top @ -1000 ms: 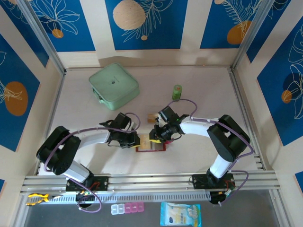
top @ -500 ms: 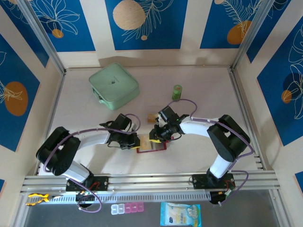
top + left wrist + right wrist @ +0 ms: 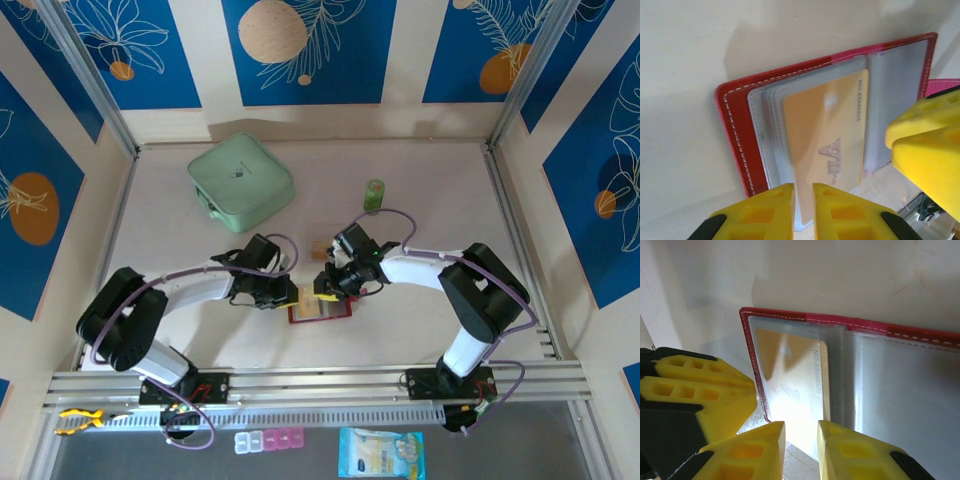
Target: Take the credit cards out of the card holder
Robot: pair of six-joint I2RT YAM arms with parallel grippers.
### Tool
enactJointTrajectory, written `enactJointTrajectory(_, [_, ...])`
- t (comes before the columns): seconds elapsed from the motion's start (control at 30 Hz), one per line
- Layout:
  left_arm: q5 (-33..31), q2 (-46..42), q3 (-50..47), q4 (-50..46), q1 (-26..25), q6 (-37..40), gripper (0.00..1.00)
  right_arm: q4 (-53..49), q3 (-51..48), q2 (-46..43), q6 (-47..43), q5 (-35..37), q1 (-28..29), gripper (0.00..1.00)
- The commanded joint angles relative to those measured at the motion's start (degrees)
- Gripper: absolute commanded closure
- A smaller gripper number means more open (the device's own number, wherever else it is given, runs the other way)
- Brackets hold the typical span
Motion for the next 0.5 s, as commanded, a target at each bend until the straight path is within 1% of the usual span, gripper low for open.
enactJointTrajectory(0.0, [0.00,1.30,0.23,-0.08,-0.23,0.58,0.83,0.06,-0.03,-1.73,0.59,-1.70,-0.45,0.76])
enactJointTrajectory(0.13, [0.03,2.33,-0.11,0.44,-0.23,0.59,0.83,0.77,-0.44,-1.64,0.69,-2.01,-0.55,0.76])
enactJointTrajectory(0.47, [-2.65,2.43,0.93,-2.15,-0.20,1.99,0.85,3.09,-1.29,0.29,0.65,-3.67,-0.81,0.76])
